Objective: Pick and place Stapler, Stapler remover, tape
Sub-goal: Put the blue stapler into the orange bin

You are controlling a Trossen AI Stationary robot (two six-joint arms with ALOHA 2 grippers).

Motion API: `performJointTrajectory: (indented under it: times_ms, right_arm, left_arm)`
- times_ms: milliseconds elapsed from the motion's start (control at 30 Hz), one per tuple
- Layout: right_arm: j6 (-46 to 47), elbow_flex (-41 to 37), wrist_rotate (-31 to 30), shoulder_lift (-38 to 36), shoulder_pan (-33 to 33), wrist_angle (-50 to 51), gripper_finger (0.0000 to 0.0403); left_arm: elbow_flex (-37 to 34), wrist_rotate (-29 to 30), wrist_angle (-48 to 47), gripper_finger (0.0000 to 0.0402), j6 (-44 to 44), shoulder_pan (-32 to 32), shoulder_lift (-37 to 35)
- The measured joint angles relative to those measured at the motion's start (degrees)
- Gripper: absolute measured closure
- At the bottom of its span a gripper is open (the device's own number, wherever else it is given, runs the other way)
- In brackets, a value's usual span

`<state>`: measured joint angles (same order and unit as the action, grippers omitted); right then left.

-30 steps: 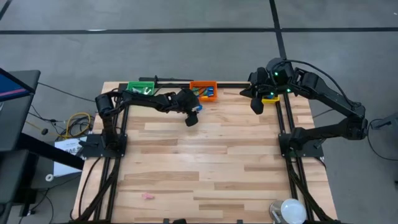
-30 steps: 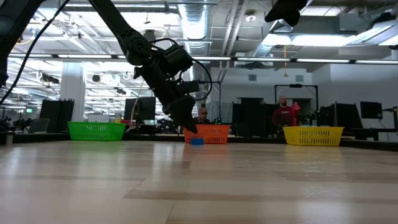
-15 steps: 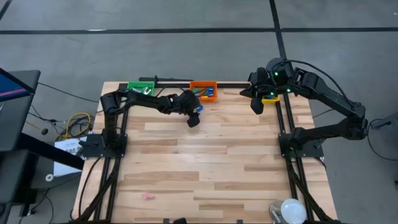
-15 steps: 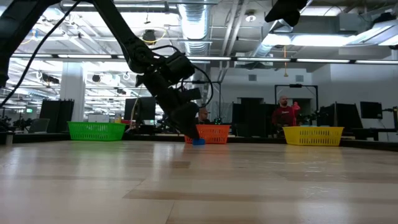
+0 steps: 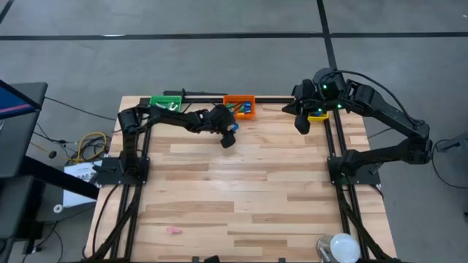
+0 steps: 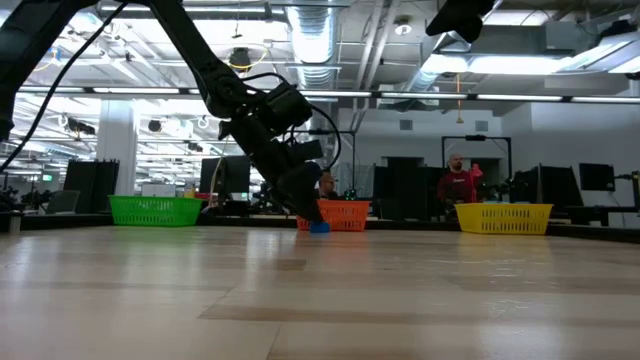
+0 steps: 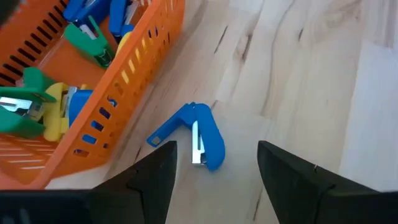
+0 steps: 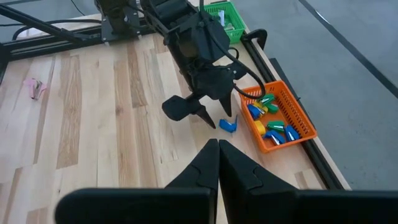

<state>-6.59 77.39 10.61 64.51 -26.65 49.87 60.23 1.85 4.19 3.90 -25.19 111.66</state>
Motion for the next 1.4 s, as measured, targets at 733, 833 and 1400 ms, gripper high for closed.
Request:
performJointTrajectory:
  times_ms: [733,833,1400]
  right_arm:
    - [0.02,0.01,-0.15,0.00,0.00,-0.09,0.0403]
    - [0.02,0.00,-0.15,0.00,0.00,-0.09,0.0403]
    - [0.04,0.01,-0.14,0.00,0.00,-0.09,0.0403]
  left_arm:
    - [0.00,-0.22,-0.27,0.0299,-0.39,0.37,-0.02]
    - [0.00,-0.21,-0.26,0.0307,-0.39,0.37,-0.02]
    - [0.07,-2.82,-7.54,0.0321,-2.90,3.13,-0.61]
